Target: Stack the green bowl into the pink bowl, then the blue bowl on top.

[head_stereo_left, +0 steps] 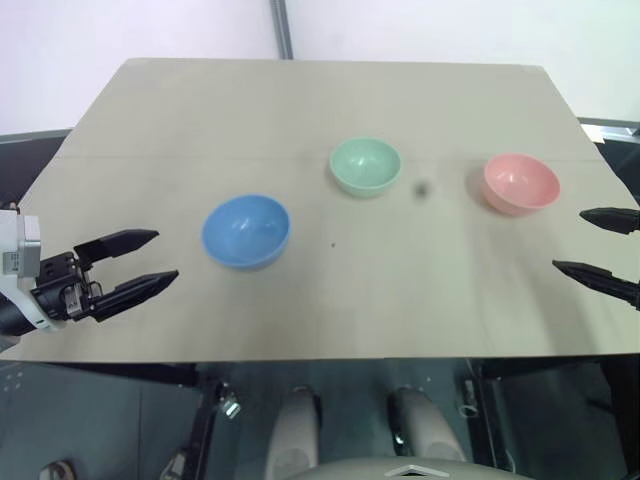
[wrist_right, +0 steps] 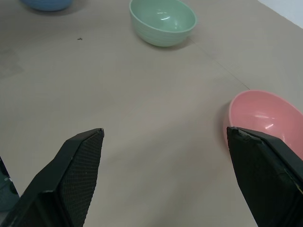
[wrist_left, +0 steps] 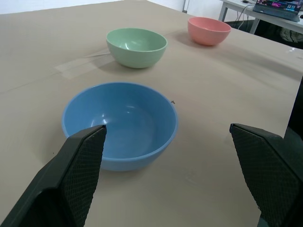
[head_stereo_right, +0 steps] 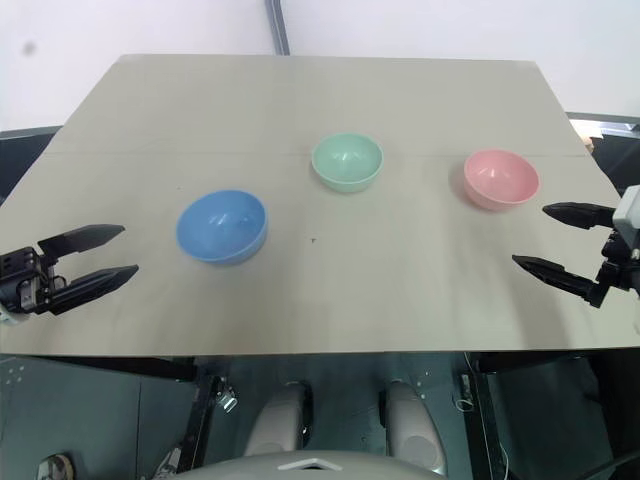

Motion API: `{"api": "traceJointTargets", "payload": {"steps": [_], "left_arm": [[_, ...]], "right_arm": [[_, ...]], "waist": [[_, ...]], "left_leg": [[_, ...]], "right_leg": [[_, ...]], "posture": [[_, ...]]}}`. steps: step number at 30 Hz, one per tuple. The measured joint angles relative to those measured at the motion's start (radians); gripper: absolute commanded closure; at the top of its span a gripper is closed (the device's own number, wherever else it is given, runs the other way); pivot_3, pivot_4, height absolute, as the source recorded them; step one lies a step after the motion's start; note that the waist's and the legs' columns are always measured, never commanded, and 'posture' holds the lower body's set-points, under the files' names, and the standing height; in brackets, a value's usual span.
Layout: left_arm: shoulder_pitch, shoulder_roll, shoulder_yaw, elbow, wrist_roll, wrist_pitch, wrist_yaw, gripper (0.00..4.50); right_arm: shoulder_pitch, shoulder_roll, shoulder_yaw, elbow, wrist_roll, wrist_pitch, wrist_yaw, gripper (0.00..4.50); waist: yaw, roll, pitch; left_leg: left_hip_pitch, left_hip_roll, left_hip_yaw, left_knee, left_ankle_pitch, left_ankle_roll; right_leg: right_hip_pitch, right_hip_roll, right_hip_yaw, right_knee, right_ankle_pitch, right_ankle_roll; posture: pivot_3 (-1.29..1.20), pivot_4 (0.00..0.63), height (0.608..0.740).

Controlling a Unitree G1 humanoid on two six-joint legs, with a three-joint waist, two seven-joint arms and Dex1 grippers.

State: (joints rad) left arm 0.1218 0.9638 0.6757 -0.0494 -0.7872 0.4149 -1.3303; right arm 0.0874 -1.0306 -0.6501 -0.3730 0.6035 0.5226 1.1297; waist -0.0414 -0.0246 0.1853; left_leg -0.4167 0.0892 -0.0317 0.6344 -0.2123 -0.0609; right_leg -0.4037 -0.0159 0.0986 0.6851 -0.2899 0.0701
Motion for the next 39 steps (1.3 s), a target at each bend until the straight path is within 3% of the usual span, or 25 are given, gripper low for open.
{"api": "traceJointTargets", "payload": {"steps": [12,16,22,26,32,35,36,39], "left_arm": [[-0.097,0.002,-0.026,-0.111,-0.070,0.112,0.075,0.10],[-0.133,0.002,-0.084,-0.183,-0.082,0.147,0.098,0.10],[-0.189,0.004,-0.185,-0.311,-0.102,0.175,0.116,0.10],[-0.197,-0.002,-0.202,-0.352,-0.122,0.196,0.152,0.10],[-0.148,-0.009,-0.165,-0.425,-0.163,0.228,0.204,0.00],[-0.118,-0.013,-0.144,-0.451,-0.169,0.229,0.213,0.00],[-0.115,-0.013,-0.142,-0.451,-0.169,0.229,0.214,0.00],[-0.098,-0.011,-0.135,-0.468,-0.169,0.225,0.202,0.00]], "right_arm": [[-0.162,0.011,0.187,-0.008,-0.017,0.019,-0.119,0.00],[-0.268,0.011,0.370,0.017,-0.187,-0.014,-0.224,0.00],[-0.646,0.099,0.715,0.368,-0.432,-0.036,-0.262,0.00],[-0.797,0.169,0.853,0.658,-0.572,-0.103,-0.261,0.00],[-0.960,0.244,0.943,0.968,-0.679,-0.165,-0.199,2.61],[-0.989,0.252,0.946,1.030,-0.714,-0.215,-0.199,4.23],[-0.996,0.252,0.945,1.029,-0.719,-0.226,-0.201,4.45],[-0.992,0.251,0.946,0.977,-0.730,-0.279,-0.174,4.45]], "waist": [[-0.002,0.000,0.000],[-0.002,0.000,0.000],[-0.007,0.001,0.001],[-0.002,0.002,0.001],[-0.003,0.002,0.002],[-0.002,0.003,0.002],[-0.002,0.003,0.002],[-0.002,0.003,0.002]], "left_leg": [[0.000,0.000,0.000,-0.001,0.000,0.000],[0.000,0.000,0.000,0.000,0.000,0.000],[0.000,0.000,0.001,0.000,0.000,0.000],[-0.001,0.000,0.001,-0.002,0.000,0.000],[-0.010,0.000,0.000,-0.002,0.000,0.000],[-0.011,0.000,0.000,-0.002,0.000,0.000],[-0.011,0.000,0.000,-0.001,0.000,0.000],[-0.011,0.000,-0.001,-0.001,0.000,0.000]], "right_leg": [[0.000,0.000,0.000,-0.001,0.003,-0.002],[0.000,0.000,0.000,-0.001,0.003,-0.002],[0.000,0.000,0.001,0.000,0.004,-0.003],[-0.001,0.000,0.001,-0.001,0.004,-0.003],[-0.008,0.000,0.000,-0.004,0.004,-0.003],[-0.008,0.000,-0.001,-0.004,0.004,-0.003],[-0.008,0.000,-0.001,-0.004,0.004,-0.002],[-0.008,0.000,-0.001,-0.003,0.005,-0.002]], "posture": [[0.00,0.150,0.740],[0.00,0.150,0.740],[0.00,0.150,0.740],[0.00,0.150,0.740],[0.00,0.150,0.740],[0.00,0.150,0.740],[0.00,0.150,0.740],[0.00,0.150,0.740]]}}
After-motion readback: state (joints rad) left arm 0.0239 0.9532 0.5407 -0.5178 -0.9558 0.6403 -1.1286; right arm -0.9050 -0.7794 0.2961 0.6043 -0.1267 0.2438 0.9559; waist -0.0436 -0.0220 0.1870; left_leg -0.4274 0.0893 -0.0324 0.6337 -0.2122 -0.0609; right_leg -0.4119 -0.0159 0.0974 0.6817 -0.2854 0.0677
